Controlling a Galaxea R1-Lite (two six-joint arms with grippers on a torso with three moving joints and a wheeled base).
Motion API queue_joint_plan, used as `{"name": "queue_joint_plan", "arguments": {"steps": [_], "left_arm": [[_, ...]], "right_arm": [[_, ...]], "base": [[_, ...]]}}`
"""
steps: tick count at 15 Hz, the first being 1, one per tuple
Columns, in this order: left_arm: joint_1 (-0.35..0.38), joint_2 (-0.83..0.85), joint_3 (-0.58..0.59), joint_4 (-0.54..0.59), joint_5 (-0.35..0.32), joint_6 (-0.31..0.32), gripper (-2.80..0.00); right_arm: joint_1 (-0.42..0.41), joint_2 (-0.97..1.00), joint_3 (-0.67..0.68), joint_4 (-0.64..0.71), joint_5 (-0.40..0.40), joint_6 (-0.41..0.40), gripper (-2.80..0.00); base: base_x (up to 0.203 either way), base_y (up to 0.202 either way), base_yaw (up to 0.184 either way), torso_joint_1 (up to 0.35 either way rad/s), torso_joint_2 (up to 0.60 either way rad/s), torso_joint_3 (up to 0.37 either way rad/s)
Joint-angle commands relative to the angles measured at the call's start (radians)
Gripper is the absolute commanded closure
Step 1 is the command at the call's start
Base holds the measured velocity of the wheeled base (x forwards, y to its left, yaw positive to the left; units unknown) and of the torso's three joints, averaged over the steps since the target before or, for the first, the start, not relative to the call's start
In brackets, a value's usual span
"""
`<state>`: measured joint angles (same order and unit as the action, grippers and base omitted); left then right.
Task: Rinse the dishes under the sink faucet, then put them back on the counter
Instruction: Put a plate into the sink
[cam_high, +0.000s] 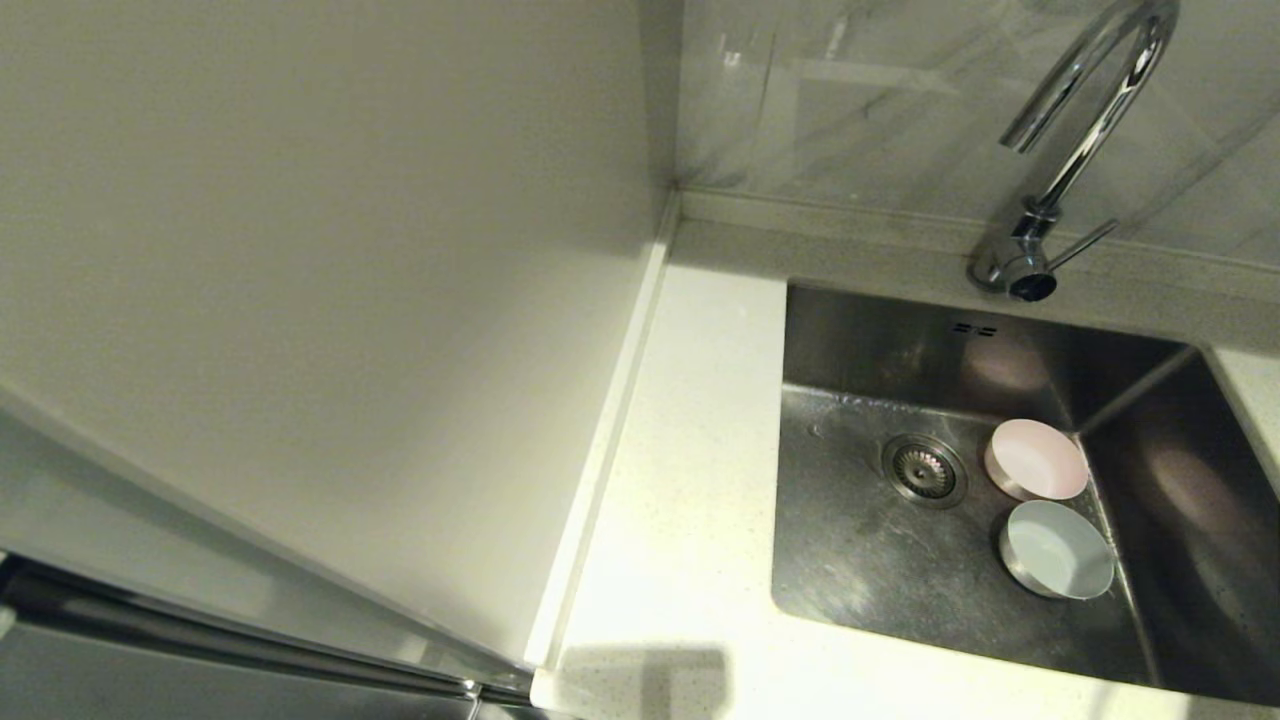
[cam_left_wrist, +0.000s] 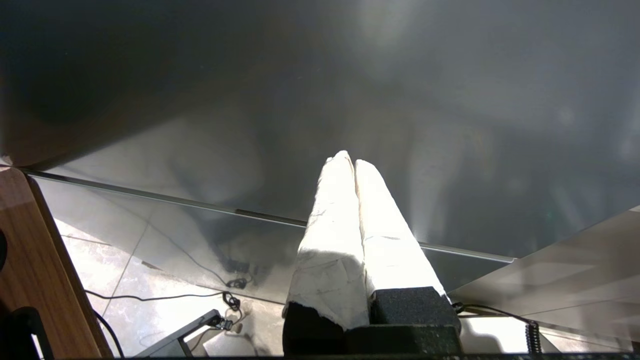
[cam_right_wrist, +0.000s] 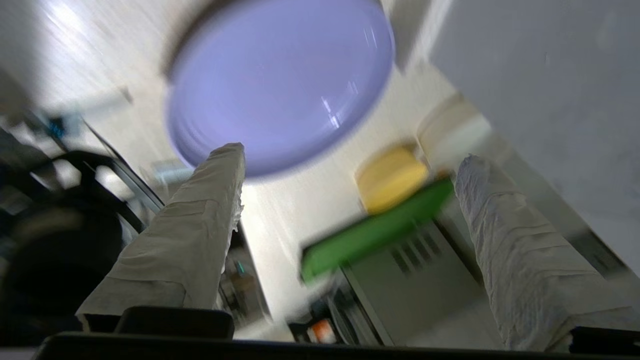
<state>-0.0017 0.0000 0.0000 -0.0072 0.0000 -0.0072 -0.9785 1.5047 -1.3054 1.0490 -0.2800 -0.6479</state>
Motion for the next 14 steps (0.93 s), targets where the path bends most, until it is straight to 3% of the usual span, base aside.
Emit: {"name": "queue_joint_plan", "arguments": {"steps": [1,5,11,14], "left_arm": [[0.0,0.0,0.003,0.0,0.0,0.0,0.0],[0.0,0.0,0.003,0.0,0.0,0.0,0.0],[0.0,0.0,0.003,0.0,0.0,0.0,0.0],[0.0,0.0,0.003,0.0,0.0,0.0,0.0]], "right_arm": [[-0.041,0.056,-0.012,0.021,-0.063,-0.05,-2.8],[-0.061,0.15,-0.02,0.018,-0.156,-0.071,-2.8],[-0.07,0.262,0.01,-0.171,-0.165,-0.1,-2.8],[-0.108,0.28,0.015,-0.24,-0.166,-0.212,-2.8]], "base": [[0.0,0.0,0.0,0.0,0.0,0.0],[0.0,0.0,0.0,0.0,0.0,0.0],[0.0,0.0,0.0,0.0,0.0,0.0],[0.0,0.0,0.0,0.0,0.0,0.0]]}}
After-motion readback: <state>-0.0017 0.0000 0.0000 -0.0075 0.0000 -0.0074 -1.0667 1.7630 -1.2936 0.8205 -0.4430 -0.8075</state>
